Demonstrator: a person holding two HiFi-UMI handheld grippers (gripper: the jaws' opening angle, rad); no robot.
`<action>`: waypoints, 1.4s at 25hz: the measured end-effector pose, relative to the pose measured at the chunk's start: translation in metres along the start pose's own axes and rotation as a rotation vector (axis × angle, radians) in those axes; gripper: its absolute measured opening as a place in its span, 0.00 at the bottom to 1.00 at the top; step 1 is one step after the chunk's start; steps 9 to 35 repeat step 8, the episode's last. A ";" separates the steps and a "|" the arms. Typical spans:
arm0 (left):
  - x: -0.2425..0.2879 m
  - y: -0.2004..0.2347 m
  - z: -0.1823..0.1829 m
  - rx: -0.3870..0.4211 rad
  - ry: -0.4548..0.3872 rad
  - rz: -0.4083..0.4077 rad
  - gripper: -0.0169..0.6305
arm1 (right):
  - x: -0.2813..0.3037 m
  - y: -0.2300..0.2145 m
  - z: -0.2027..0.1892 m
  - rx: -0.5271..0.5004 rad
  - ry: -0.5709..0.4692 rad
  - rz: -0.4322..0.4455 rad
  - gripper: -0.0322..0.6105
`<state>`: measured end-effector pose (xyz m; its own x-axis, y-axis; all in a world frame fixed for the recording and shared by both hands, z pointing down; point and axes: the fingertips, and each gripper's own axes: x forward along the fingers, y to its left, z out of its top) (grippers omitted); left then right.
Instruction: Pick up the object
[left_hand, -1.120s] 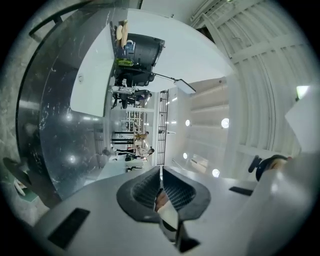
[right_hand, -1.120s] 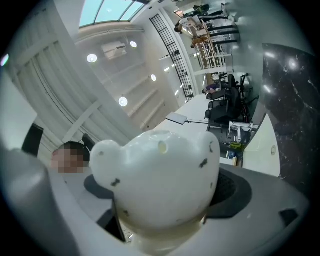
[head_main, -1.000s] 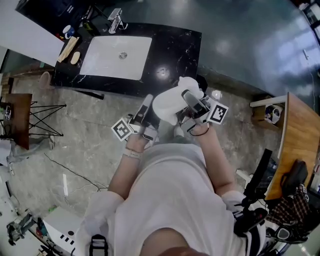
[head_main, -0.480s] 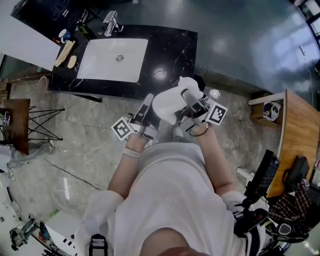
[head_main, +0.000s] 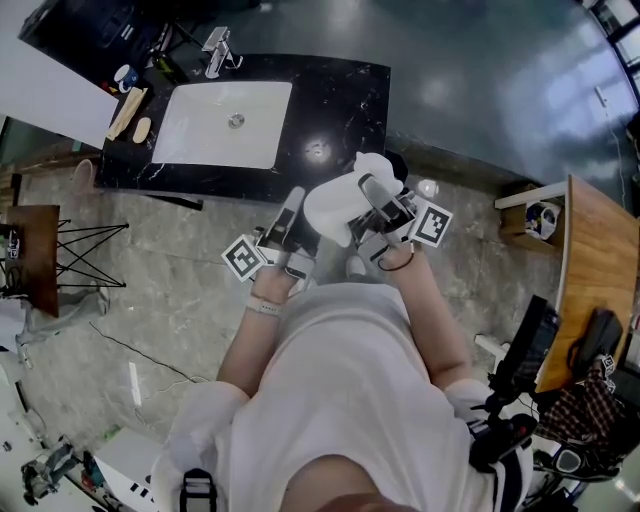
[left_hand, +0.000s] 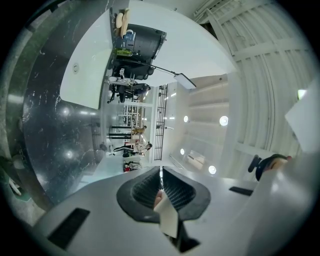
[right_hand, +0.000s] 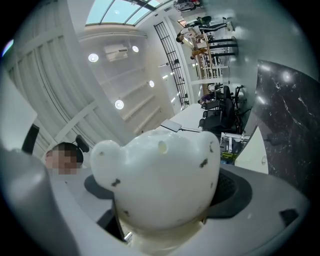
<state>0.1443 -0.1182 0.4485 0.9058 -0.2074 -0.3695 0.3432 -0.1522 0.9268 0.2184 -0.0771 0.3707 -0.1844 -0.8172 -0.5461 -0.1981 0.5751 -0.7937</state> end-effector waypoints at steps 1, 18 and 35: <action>0.000 0.000 0.000 0.000 0.001 0.000 0.04 | 0.000 0.000 0.001 0.000 -0.002 -0.001 0.82; 0.007 0.000 -0.002 -0.004 -0.004 -0.011 0.04 | -0.002 -0.002 0.008 -0.010 0.006 -0.010 0.82; 0.007 0.000 -0.002 -0.004 -0.004 -0.011 0.04 | -0.002 -0.002 0.008 -0.010 0.006 -0.010 0.82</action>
